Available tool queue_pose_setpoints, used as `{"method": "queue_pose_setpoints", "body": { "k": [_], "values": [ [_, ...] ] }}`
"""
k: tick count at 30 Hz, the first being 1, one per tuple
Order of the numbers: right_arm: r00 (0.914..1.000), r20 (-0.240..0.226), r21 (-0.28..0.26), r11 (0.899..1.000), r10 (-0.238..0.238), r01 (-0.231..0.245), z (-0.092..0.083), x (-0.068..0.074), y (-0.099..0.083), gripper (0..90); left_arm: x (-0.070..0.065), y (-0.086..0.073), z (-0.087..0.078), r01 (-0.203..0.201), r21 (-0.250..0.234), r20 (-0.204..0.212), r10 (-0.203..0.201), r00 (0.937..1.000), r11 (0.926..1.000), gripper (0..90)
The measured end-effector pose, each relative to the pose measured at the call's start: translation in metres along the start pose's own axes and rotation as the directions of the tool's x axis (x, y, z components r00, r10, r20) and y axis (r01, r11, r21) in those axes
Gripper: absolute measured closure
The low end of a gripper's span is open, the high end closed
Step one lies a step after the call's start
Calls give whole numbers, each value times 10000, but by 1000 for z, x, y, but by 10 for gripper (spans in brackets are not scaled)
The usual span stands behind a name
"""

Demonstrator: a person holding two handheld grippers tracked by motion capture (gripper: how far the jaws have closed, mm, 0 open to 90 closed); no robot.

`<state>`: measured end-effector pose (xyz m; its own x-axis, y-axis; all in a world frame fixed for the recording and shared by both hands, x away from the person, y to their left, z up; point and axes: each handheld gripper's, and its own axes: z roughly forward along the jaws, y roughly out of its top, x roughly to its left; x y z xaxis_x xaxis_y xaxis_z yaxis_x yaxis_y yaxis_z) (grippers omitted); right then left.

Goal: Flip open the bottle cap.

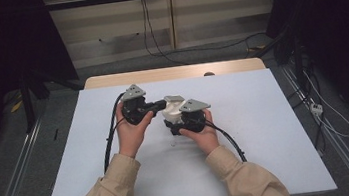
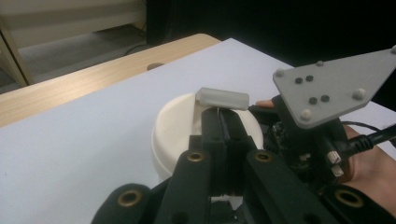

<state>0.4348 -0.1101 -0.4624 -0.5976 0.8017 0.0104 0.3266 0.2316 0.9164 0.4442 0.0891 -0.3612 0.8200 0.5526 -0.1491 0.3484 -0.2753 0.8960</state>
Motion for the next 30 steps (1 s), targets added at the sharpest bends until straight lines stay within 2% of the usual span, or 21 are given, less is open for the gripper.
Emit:
{"method": "queue_pose_setpoints", "body": {
  "k": [30],
  "values": [
    [10000,8,57,10000,0,0,0,0,0,186,-1,16,12,-238,61,-89,239,9997,9997,900]
  ]
}}
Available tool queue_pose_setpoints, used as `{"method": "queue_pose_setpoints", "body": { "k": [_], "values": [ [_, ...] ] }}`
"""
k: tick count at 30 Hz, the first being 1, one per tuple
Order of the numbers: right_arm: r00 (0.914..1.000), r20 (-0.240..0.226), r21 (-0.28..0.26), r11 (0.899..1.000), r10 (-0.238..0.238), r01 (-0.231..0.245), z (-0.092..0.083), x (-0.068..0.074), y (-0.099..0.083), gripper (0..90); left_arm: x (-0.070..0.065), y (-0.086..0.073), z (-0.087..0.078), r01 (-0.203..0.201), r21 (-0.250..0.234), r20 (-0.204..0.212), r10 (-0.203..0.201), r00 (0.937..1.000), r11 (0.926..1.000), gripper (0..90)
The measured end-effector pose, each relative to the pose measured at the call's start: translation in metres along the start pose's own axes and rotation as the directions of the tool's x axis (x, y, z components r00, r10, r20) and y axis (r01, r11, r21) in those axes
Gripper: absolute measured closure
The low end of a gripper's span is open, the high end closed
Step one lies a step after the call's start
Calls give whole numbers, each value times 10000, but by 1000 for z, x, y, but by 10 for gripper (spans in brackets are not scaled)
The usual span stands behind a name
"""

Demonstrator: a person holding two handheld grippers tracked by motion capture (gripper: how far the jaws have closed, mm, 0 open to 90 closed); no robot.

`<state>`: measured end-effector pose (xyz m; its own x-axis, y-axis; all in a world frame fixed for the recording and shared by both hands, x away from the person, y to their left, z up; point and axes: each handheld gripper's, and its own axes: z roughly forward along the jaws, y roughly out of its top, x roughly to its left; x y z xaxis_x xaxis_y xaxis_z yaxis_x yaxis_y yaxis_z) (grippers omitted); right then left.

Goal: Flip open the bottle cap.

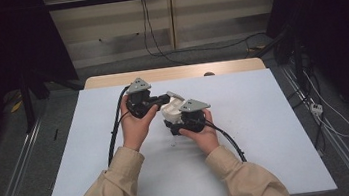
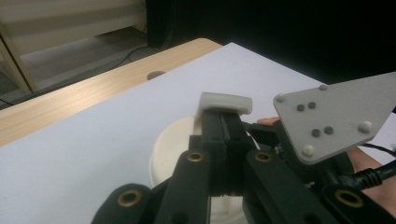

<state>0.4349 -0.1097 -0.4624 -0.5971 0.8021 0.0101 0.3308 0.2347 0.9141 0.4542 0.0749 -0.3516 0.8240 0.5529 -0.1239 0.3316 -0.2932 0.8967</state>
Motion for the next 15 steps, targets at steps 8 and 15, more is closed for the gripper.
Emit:
{"method": "queue_pose_setpoints", "body": {
  "k": [8,15],
  "values": [
    [10000,-10,11,10000,13,-13,0,0,0,186,-2,4,4,-17,16,-8,17,10000,10000,900],
    [10000,-9,8,10000,14,-14,0,0,0,186,-3,8,7,-129,47,-2,129,9999,9999,900]
  ]
}}
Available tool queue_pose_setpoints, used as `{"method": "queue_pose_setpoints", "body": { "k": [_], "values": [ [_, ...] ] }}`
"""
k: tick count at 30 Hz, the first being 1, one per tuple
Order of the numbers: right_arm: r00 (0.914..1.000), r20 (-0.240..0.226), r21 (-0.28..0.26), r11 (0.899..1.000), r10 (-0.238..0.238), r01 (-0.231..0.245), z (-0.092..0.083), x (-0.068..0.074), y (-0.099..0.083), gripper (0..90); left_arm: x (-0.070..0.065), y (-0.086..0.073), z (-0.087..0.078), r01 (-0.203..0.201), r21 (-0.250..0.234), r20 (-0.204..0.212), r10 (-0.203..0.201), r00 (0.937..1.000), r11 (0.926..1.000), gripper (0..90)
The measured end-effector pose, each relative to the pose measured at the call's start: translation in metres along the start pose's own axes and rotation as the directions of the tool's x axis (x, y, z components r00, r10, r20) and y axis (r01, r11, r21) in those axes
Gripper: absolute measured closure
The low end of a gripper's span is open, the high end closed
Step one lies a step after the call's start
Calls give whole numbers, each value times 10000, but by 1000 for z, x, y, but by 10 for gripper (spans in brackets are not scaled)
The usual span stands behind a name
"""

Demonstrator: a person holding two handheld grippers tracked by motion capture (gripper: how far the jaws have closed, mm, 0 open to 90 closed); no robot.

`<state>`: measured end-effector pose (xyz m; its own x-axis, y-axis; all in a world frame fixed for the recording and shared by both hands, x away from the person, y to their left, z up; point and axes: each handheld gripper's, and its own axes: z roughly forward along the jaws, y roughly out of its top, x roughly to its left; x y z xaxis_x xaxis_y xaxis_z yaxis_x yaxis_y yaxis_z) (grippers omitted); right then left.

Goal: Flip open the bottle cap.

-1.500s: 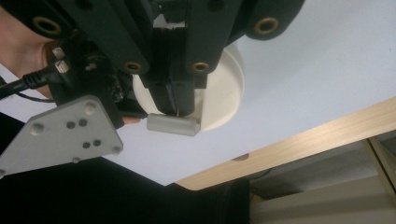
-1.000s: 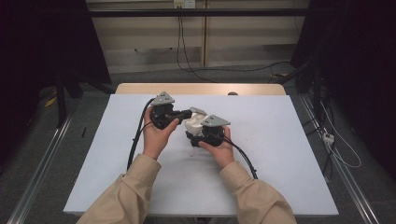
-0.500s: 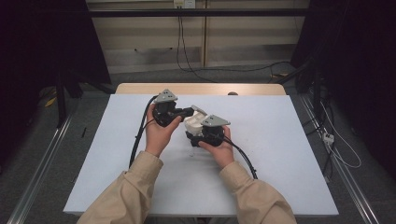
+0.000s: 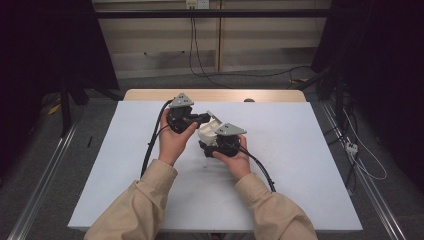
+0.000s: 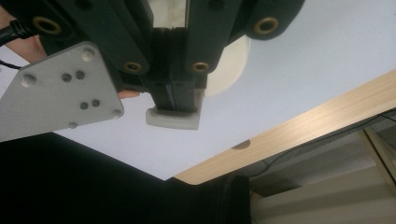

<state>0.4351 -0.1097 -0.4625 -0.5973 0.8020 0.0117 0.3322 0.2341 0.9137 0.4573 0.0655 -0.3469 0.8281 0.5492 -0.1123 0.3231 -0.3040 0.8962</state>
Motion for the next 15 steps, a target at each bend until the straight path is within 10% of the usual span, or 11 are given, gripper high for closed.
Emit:
{"method": "queue_pose_setpoints", "body": {
  "k": [15],
  "values": [
    [10000,7,7,10000,-15,15,0,0,0,186,-2,6,7,-38,27,4,38,10000,10000,900]
  ]
}}
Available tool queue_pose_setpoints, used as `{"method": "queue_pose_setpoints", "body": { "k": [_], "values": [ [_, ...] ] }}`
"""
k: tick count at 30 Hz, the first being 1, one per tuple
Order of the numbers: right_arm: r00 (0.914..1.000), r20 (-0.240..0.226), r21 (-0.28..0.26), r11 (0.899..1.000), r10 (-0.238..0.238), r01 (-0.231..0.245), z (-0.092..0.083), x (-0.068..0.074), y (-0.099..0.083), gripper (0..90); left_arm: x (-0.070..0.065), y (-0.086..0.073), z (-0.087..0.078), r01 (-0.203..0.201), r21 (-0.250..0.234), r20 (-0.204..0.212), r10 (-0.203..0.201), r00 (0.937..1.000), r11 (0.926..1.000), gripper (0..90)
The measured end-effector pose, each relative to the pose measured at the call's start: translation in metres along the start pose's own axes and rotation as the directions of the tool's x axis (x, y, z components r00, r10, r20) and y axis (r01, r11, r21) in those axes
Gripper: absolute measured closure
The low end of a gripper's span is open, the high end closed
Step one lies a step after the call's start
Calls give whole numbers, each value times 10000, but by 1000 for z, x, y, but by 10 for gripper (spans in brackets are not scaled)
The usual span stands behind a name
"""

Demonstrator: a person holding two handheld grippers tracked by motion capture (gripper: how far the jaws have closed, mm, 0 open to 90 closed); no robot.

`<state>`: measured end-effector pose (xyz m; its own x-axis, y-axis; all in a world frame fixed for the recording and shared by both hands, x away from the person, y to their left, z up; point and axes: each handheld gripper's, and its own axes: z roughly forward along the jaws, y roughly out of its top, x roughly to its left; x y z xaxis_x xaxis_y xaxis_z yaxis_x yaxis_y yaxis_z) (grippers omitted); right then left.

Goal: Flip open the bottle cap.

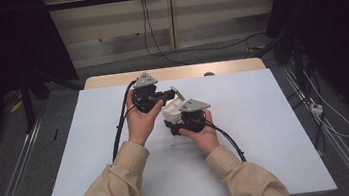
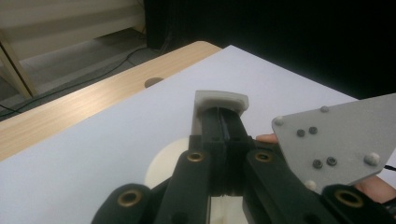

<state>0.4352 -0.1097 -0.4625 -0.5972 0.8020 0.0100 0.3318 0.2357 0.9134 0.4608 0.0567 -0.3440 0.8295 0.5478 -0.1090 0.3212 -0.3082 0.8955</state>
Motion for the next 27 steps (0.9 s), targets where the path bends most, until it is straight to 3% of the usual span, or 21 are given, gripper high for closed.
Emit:
{"method": "queue_pose_setpoints", "body": {
  "k": [27],
  "values": [
    [10000,-4,19,10000,19,-19,0,0,0,186,-1,9,11,-175,127,-33,175,9998,9998,900]
  ]
}}
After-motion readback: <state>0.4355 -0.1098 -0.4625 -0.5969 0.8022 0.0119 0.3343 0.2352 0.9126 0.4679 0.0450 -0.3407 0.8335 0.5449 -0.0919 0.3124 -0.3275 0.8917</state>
